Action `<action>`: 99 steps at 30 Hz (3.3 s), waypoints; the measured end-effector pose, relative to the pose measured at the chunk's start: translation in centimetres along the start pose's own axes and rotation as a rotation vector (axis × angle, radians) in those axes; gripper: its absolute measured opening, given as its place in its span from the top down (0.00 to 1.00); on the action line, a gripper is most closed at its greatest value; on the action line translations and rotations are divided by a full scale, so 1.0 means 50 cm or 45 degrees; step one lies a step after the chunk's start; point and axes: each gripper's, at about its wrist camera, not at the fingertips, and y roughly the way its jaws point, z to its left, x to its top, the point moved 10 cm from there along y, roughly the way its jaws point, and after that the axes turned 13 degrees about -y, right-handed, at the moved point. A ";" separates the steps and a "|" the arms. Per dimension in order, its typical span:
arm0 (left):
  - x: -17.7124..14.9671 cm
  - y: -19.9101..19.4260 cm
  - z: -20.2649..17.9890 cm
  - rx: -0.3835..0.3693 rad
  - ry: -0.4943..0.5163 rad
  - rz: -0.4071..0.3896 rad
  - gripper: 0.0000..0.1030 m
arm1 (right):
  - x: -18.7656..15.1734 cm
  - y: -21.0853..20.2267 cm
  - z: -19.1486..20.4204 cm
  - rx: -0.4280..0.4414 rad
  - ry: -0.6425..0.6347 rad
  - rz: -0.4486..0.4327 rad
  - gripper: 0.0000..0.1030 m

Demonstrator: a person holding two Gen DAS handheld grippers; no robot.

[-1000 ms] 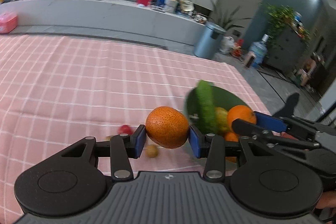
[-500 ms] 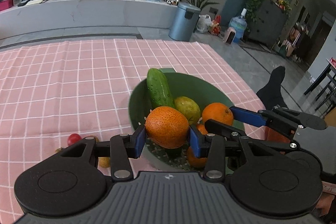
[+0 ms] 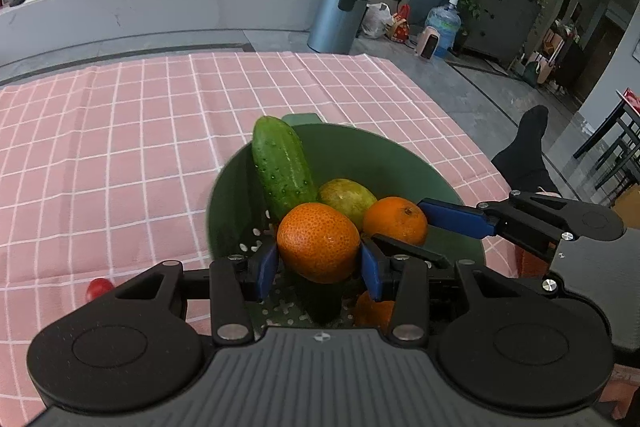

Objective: Organize fruits
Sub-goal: 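Lower both oranges into the colander and open both tools, then lift both open tools out of the colander toward the longans, then grasp a longan with the left tool while the right tool grasps another longan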

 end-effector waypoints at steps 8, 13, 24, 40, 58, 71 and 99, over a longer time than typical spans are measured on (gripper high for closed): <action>-0.004 0.009 0.001 -0.001 0.023 -0.001 0.52 | -0.006 0.016 0.007 -0.012 -0.014 0.018 0.61; -0.017 0.004 0.006 -0.006 0.003 0.014 0.52 | -0.009 0.012 0.023 -0.015 -0.056 0.025 0.62; -0.018 -0.017 -0.002 -0.013 -0.024 0.006 0.42 | -0.012 -0.018 0.016 -0.023 -0.009 -0.011 0.54; -0.003 -0.145 0.013 0.053 -0.010 -0.177 0.25 | 0.009 -0.102 0.032 -0.119 0.082 -0.189 0.18; -0.050 -0.236 0.131 0.208 0.089 -0.273 0.19 | 0.027 -0.126 0.181 0.054 0.150 -0.170 0.05; -0.073 -0.252 0.222 0.192 -0.051 -0.273 0.25 | 0.017 -0.134 0.265 -0.026 0.147 -0.139 0.10; -0.079 -0.125 0.311 0.210 -0.206 -0.227 0.60 | 0.025 0.058 0.329 0.045 0.145 -0.032 0.72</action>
